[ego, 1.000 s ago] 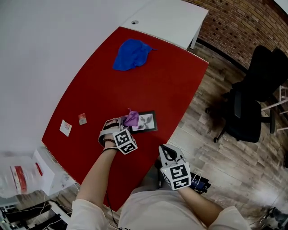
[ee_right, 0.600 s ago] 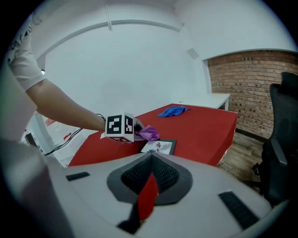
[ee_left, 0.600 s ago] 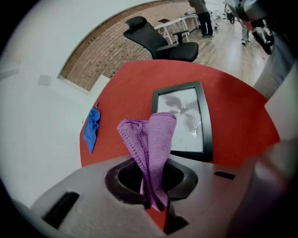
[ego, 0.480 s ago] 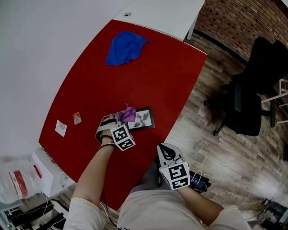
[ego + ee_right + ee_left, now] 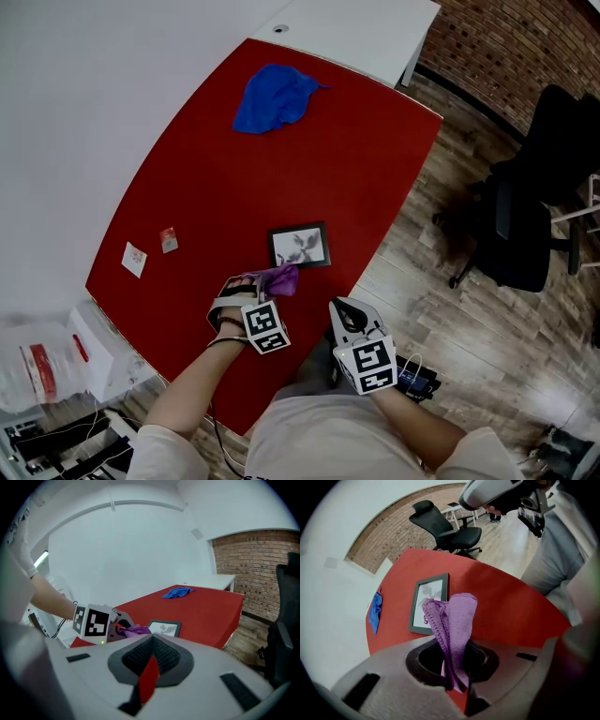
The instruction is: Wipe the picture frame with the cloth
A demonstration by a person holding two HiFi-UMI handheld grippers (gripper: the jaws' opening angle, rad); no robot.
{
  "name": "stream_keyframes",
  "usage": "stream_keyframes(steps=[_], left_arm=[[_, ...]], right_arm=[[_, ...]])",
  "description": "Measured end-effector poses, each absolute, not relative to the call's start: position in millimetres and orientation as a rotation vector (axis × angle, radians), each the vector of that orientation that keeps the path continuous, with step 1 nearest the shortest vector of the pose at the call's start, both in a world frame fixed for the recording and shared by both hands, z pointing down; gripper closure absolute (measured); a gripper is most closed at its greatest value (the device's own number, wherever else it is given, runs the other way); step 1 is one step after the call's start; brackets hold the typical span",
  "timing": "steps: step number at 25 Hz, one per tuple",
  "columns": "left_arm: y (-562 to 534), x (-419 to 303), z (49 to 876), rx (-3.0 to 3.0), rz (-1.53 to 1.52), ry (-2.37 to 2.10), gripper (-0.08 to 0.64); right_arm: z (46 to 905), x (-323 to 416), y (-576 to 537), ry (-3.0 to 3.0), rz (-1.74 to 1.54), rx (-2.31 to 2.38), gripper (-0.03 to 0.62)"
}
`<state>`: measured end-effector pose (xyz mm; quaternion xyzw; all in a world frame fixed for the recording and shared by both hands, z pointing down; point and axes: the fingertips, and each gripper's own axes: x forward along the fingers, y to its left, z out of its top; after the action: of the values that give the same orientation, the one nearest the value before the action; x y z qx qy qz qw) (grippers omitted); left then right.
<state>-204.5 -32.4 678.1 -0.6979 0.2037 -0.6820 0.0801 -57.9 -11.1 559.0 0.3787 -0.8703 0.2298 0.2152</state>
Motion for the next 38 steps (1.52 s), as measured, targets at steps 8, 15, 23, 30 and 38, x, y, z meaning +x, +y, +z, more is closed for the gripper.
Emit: stream_keyframes(steps=[8,15,23,30,38], left_arm=[[-101,-210,655,-2.145,-1.964,0.797,0.499],[-161,-212,670,-1.976,-2.038,0.785,0.499],[-139,-197,681,-1.956,-2.053,0.687,0.499],[-71,-178,681,-2.022,-2.058,0.561,0.499],[-71,-179,669,-2.054,-2.020,0.600,0.499]], right_arm=[[562,-51,-4,-2.395,0.643,1.062,0.588],[565,-36,2,-2.367,0.650,1.099,0.588],[575,-17,-3,-2.335,0.677,1.145,0.588],[573,-29,-2,-2.360,0.675,1.109,0.588],[573,-34,0,-2.362,0.675,1.097,0.588]])
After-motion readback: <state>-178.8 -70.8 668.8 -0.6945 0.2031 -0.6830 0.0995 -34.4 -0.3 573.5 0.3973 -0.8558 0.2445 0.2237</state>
